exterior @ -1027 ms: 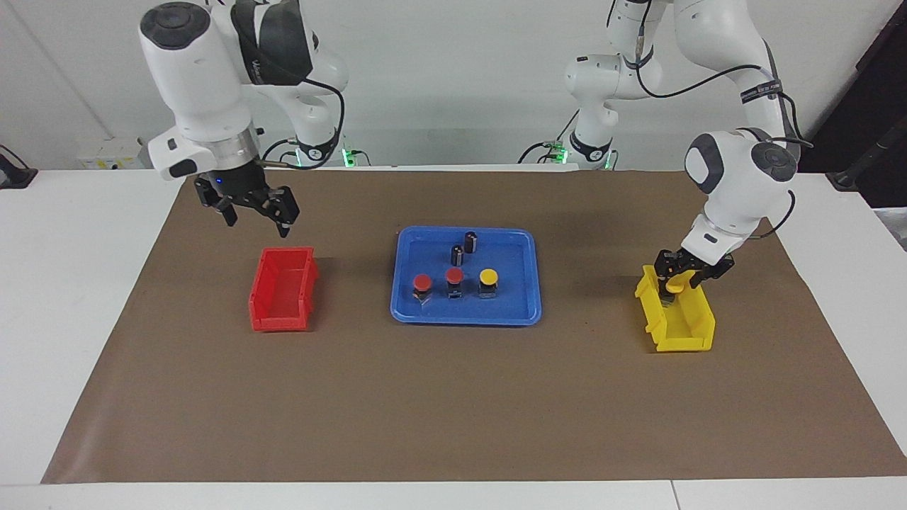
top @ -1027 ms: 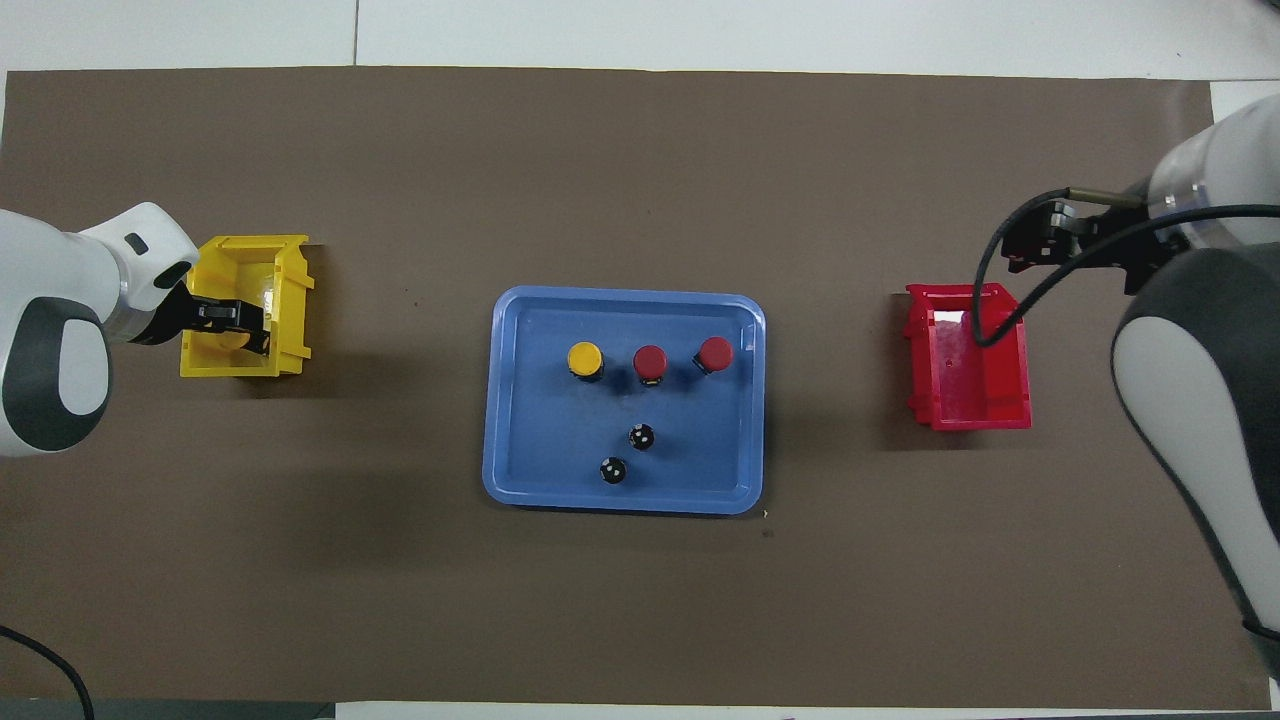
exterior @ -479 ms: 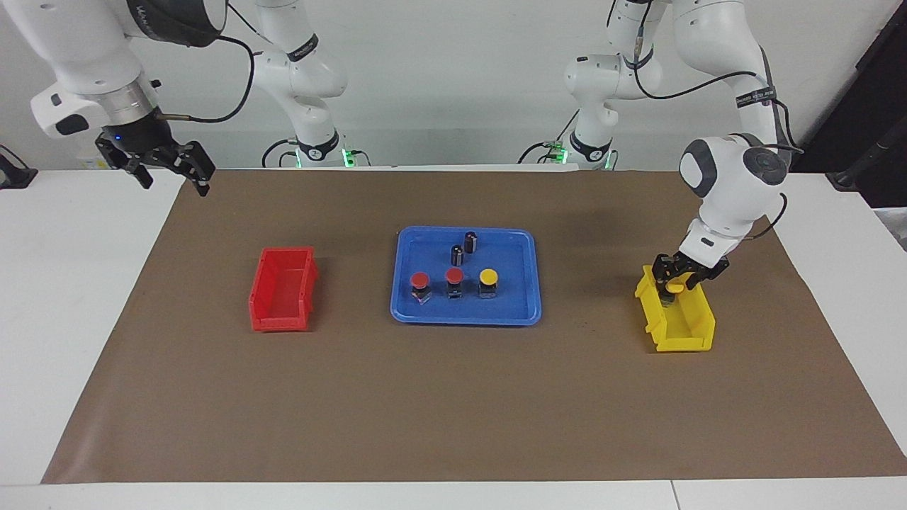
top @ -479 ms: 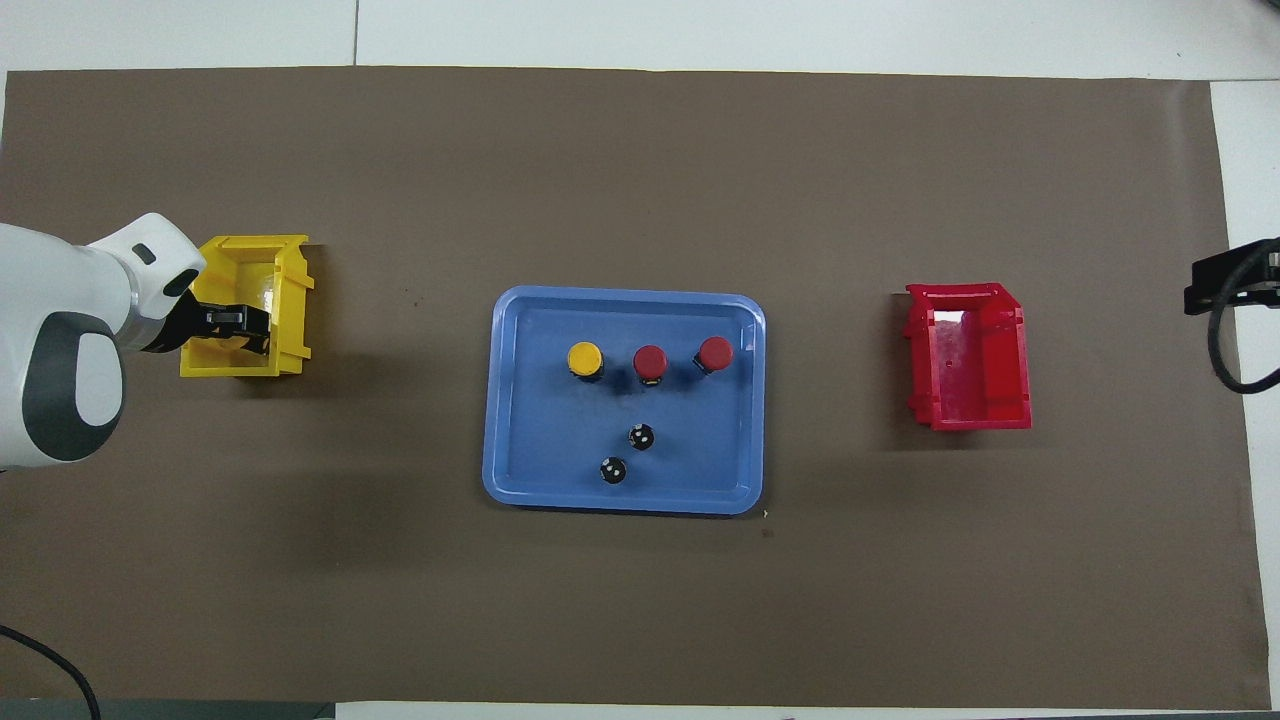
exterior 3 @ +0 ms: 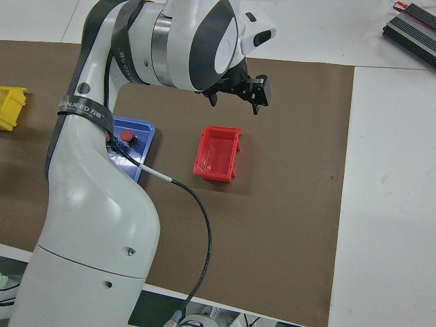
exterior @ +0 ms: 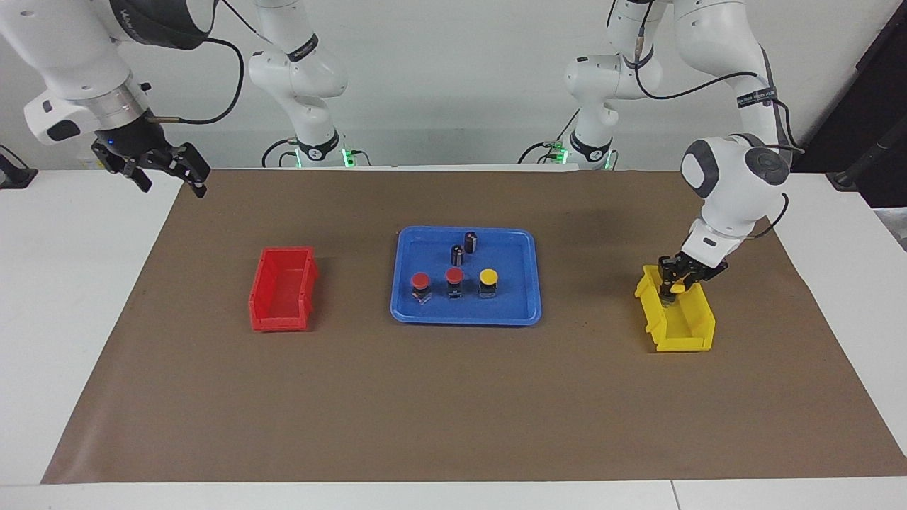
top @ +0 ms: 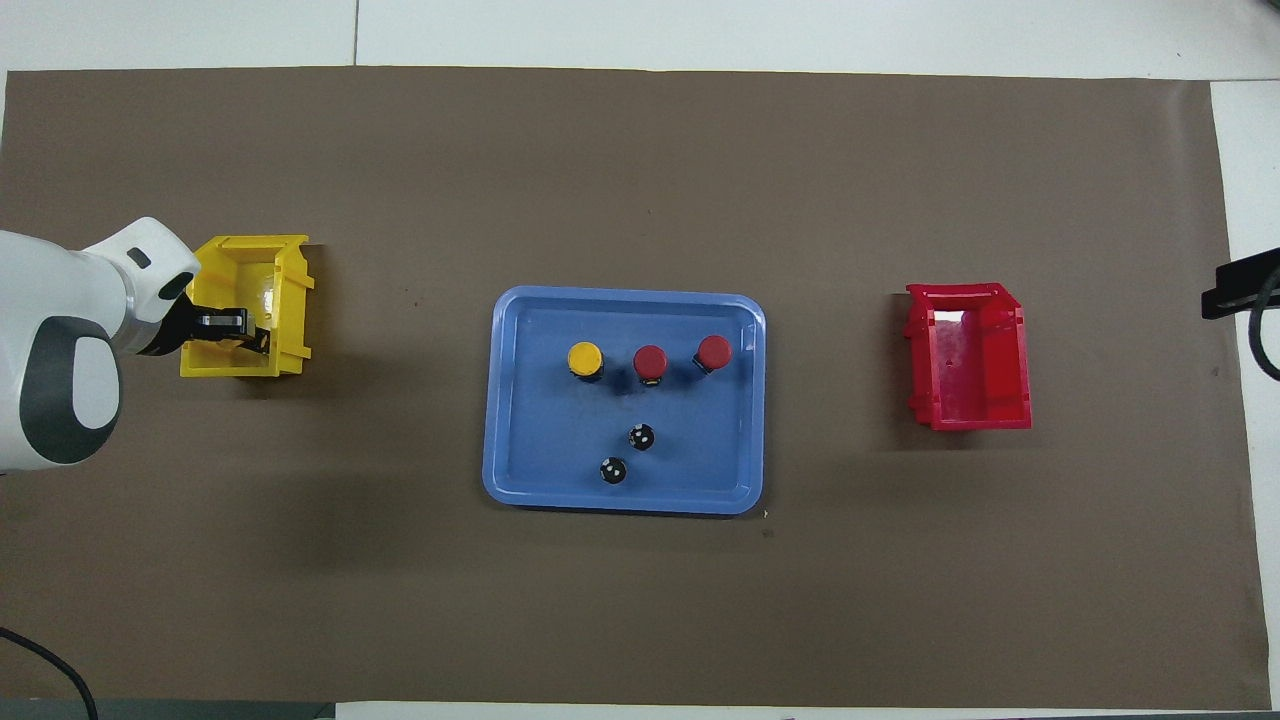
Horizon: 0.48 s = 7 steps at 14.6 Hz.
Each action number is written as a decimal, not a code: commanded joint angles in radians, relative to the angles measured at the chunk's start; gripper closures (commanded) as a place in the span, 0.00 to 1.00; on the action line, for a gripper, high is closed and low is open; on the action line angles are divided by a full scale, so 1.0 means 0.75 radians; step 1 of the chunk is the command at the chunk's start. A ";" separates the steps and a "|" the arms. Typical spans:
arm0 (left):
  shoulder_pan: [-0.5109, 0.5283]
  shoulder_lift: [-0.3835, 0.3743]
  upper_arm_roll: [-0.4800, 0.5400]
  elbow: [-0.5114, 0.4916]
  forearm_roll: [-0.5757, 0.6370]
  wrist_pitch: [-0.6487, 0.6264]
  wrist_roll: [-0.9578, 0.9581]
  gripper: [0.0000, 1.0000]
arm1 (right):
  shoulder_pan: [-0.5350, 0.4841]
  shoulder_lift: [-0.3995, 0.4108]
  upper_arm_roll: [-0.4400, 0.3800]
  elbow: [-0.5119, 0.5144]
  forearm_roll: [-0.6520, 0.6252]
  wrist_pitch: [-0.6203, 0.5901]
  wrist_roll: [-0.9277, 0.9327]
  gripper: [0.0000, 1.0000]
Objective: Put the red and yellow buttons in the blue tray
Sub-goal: 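Carry the second yellow button into the tray with the left gripper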
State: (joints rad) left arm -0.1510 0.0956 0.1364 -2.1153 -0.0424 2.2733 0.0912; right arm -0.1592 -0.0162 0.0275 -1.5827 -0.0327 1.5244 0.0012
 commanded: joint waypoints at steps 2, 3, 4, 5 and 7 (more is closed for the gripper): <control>-0.076 0.001 -0.016 0.451 -0.013 -0.514 -0.141 0.98 | -0.005 -0.005 -0.002 0.000 0.023 -0.018 -0.018 0.00; -0.162 0.008 -0.014 0.525 -0.007 -0.576 -0.261 0.98 | -0.005 -0.005 -0.002 0.002 0.021 -0.018 -0.018 0.00; -0.262 0.008 -0.016 0.532 -0.005 -0.569 -0.445 0.98 | -0.005 -0.005 -0.002 0.002 0.011 -0.018 -0.020 0.00; -0.368 -0.003 -0.016 0.477 -0.005 -0.508 -0.605 0.98 | -0.005 -0.005 -0.002 0.002 0.005 -0.018 -0.020 0.00; -0.530 -0.047 -0.020 0.316 -0.005 -0.354 -0.796 0.98 | -0.007 -0.005 -0.004 0.004 -0.003 -0.018 -0.018 0.00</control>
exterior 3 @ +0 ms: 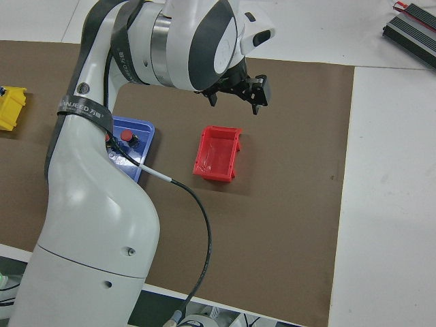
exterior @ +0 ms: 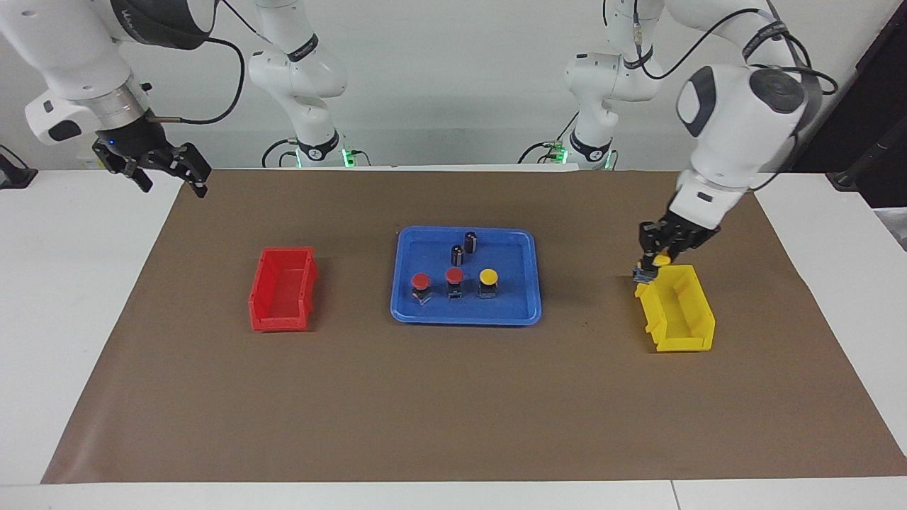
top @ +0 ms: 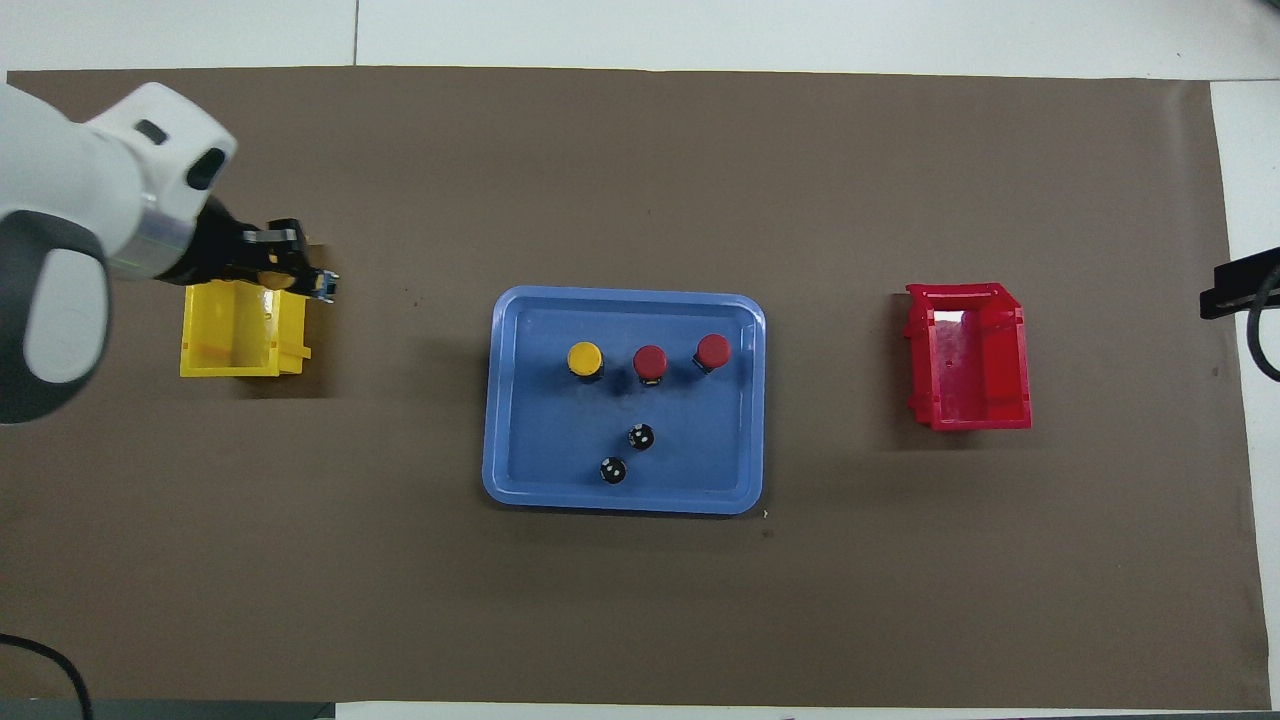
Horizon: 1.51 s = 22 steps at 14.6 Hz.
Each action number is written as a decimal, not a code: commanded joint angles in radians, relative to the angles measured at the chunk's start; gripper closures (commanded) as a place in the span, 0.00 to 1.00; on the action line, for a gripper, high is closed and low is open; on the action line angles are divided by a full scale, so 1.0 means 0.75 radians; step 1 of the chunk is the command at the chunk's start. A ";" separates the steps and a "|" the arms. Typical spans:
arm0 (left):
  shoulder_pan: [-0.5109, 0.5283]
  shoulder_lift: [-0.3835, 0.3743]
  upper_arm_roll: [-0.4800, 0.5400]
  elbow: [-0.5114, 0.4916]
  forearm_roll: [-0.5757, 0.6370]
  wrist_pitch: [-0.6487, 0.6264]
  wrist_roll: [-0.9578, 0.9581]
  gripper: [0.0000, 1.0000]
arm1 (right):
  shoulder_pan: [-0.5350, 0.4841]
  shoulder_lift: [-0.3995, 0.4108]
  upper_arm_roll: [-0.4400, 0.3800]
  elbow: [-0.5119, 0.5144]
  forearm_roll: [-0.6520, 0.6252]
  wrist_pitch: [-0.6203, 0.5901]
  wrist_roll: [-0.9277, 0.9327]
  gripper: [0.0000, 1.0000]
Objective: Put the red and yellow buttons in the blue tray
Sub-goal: 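Carry the second yellow button into the tray with the left gripper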
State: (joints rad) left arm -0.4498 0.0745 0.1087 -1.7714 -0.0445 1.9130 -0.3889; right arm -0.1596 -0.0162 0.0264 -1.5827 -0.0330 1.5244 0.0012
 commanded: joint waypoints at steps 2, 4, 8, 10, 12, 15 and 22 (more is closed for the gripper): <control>-0.251 -0.005 0.015 -0.246 -0.004 0.263 -0.275 0.98 | -0.006 -0.005 -0.003 0.002 -0.007 -0.016 -0.018 0.00; -0.304 0.025 0.015 -0.305 -0.004 0.374 -0.314 0.98 | -0.004 -0.005 0.000 0.004 -0.007 -0.016 -0.016 0.00; -0.313 0.111 0.017 -0.342 -0.004 0.519 -0.314 0.98 | -0.004 -0.005 0.000 0.004 -0.007 -0.018 -0.016 0.00; -0.310 0.120 0.017 -0.360 -0.002 0.552 -0.310 0.98 | -0.004 -0.005 0.000 0.004 -0.007 -0.016 -0.016 0.00; -0.310 0.117 0.017 -0.371 -0.002 0.552 -0.312 0.83 | -0.004 -0.005 0.000 0.004 -0.005 -0.014 -0.016 0.00; -0.313 0.115 0.017 -0.371 -0.002 0.536 -0.308 0.31 | -0.004 -0.005 0.000 0.004 -0.005 -0.010 -0.018 0.00; -0.237 -0.042 0.039 -0.234 0.080 0.073 -0.045 0.00 | -0.004 -0.005 0.000 0.006 0.001 -0.006 -0.022 0.00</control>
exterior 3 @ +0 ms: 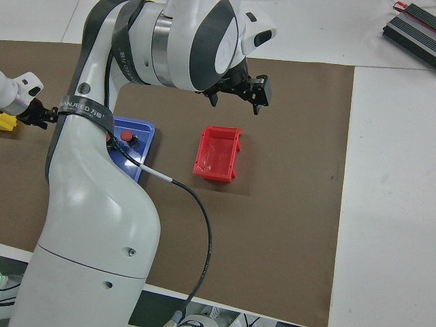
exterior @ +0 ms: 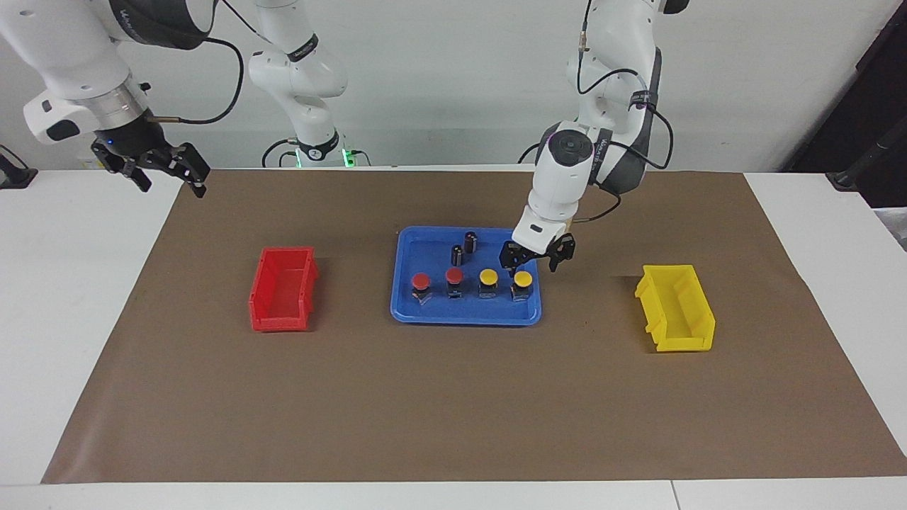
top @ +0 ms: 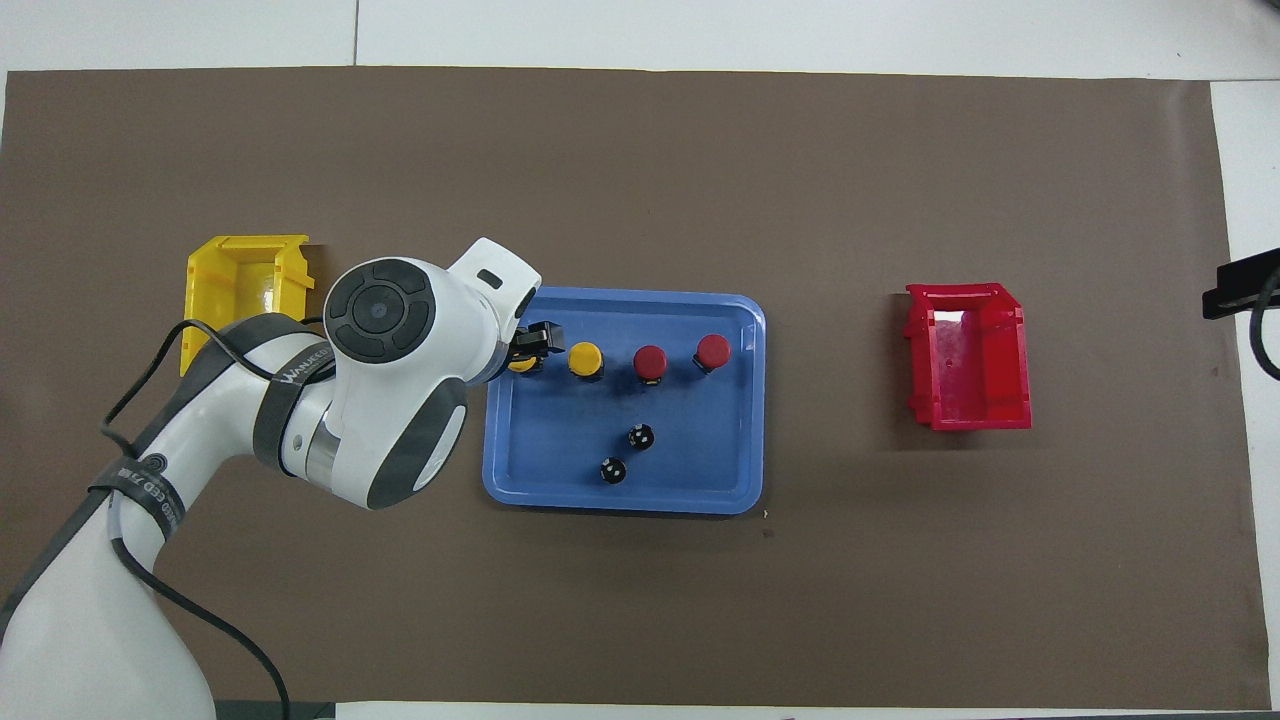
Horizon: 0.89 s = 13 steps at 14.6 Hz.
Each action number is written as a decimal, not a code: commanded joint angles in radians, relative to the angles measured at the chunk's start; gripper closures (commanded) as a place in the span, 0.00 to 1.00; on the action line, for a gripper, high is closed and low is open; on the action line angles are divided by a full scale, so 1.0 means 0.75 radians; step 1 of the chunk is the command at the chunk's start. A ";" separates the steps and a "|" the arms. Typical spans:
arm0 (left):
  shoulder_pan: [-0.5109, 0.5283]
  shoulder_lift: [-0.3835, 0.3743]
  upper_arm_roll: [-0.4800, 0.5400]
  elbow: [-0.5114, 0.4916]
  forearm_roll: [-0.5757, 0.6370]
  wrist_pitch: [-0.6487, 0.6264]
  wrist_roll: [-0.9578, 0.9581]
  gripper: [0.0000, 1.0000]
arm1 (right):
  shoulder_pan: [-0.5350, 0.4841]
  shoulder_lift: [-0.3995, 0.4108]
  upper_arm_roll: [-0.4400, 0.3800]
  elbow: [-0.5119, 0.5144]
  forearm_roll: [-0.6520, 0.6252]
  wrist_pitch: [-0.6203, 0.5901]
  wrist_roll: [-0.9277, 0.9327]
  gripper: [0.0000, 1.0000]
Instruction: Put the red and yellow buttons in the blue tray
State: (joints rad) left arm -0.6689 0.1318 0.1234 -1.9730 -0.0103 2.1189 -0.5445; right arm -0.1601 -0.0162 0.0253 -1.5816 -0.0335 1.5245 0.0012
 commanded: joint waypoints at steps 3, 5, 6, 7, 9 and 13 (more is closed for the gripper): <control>0.220 -0.272 0.017 0.049 0.034 -0.309 0.319 0.00 | -0.005 -0.005 0.001 0.004 0.008 -0.006 -0.020 0.00; 0.337 -0.335 0.019 0.080 0.034 -0.432 0.474 0.00 | -0.005 -0.005 0.001 0.004 0.014 -0.004 -0.020 0.00; 0.394 -0.341 0.019 0.108 0.034 -0.479 0.561 0.00 | -0.005 -0.005 0.001 0.004 0.016 -0.004 -0.018 0.00; 0.445 -0.343 0.022 0.147 0.032 -0.526 0.635 0.00 | -0.005 -0.005 0.001 0.004 0.016 -0.004 -0.020 0.00; 0.497 -0.339 0.022 0.215 0.032 -0.592 0.742 0.00 | -0.005 -0.005 0.001 0.004 0.016 -0.004 -0.020 0.00; 0.546 -0.329 0.024 0.276 0.026 -0.627 0.839 0.00 | -0.003 -0.005 0.001 0.004 0.016 -0.004 -0.022 0.00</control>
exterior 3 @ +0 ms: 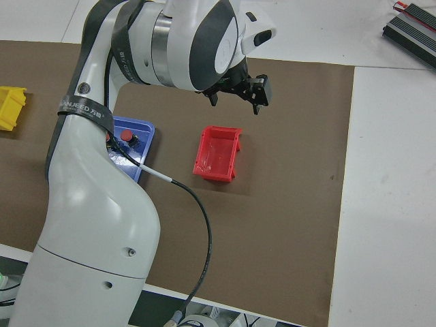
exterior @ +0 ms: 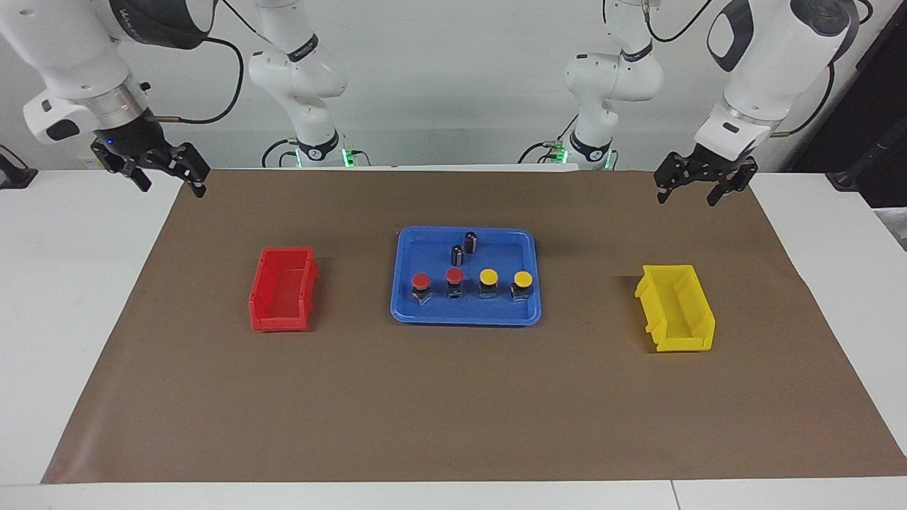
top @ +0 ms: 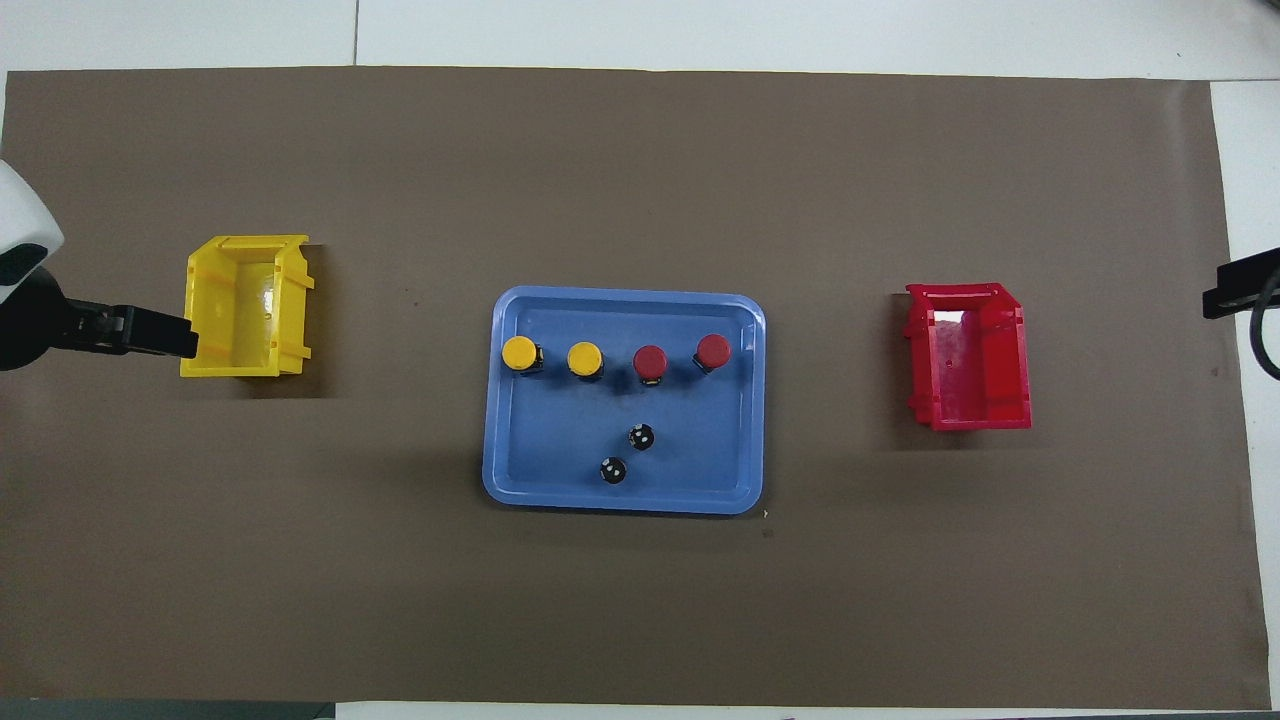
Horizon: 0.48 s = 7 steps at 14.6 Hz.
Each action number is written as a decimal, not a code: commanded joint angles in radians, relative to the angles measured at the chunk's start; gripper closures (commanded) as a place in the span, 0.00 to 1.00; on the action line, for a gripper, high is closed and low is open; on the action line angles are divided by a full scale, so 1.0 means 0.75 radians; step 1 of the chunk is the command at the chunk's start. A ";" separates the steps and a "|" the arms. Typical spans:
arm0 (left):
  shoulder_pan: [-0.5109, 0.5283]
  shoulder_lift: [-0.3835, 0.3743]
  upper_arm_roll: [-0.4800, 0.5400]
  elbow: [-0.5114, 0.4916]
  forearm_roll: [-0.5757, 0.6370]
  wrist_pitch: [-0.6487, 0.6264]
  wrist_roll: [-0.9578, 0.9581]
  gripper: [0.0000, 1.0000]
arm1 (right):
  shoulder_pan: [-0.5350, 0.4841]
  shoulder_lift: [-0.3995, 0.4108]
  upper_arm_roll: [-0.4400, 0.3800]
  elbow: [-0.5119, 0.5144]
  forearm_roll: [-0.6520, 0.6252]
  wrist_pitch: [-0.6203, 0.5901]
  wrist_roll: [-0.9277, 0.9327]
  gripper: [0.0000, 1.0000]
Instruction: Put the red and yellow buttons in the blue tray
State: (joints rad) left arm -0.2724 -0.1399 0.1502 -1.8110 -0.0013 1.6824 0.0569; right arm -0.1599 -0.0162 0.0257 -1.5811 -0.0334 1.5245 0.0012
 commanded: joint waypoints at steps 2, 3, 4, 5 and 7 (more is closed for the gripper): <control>0.028 0.066 -0.012 0.130 0.012 -0.051 0.037 0.00 | -0.004 -0.003 0.000 0.004 0.016 -0.004 -0.022 0.00; 0.032 0.086 -0.010 0.165 0.002 -0.071 0.039 0.00 | -0.004 -0.005 0.000 0.004 0.016 -0.004 -0.022 0.00; 0.036 0.094 -0.010 0.203 -0.002 -0.091 0.053 0.00 | -0.004 -0.005 0.000 0.004 0.016 -0.004 -0.022 0.00; 0.060 0.117 -0.010 0.224 -0.002 -0.110 0.120 0.00 | -0.004 -0.005 0.000 0.004 0.016 -0.004 -0.022 0.00; 0.079 0.125 -0.004 0.251 -0.002 -0.130 0.204 0.00 | -0.004 -0.005 0.000 0.004 0.016 -0.004 -0.022 0.00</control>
State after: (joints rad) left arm -0.2451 -0.0807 0.1500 -1.6836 -0.0014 1.6328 0.1407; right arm -0.1598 -0.0162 0.0259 -1.5811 -0.0334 1.5245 0.0012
